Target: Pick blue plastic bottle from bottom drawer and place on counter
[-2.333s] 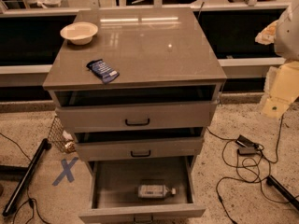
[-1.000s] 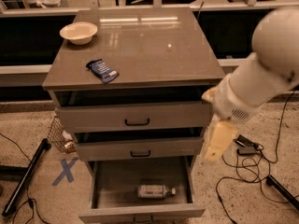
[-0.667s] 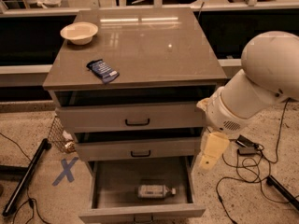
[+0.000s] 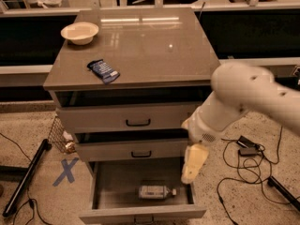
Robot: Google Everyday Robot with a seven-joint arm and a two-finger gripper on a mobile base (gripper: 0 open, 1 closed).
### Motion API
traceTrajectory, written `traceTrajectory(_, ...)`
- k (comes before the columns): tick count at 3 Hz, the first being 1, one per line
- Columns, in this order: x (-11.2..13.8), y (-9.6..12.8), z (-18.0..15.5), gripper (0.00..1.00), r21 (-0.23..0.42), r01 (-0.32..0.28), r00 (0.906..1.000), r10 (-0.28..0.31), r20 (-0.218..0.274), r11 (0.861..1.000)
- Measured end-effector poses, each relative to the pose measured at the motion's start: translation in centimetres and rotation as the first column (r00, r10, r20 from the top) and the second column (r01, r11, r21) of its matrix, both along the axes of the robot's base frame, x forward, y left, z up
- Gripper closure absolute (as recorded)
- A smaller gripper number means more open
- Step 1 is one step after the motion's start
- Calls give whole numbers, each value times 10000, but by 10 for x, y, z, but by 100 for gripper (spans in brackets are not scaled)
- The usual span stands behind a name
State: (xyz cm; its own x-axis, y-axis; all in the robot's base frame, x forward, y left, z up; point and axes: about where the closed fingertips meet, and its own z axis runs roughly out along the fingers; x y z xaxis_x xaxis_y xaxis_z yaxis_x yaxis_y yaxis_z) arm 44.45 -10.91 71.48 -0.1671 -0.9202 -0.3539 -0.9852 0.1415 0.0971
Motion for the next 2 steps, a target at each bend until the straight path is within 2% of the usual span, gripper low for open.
traceTrajectory(1,-18,23,-91,0,86,252,9982,-247,-540,9996)
traceTrajectory(2,-6,33,-113,0,340,596,9982,-594,-78,9976)
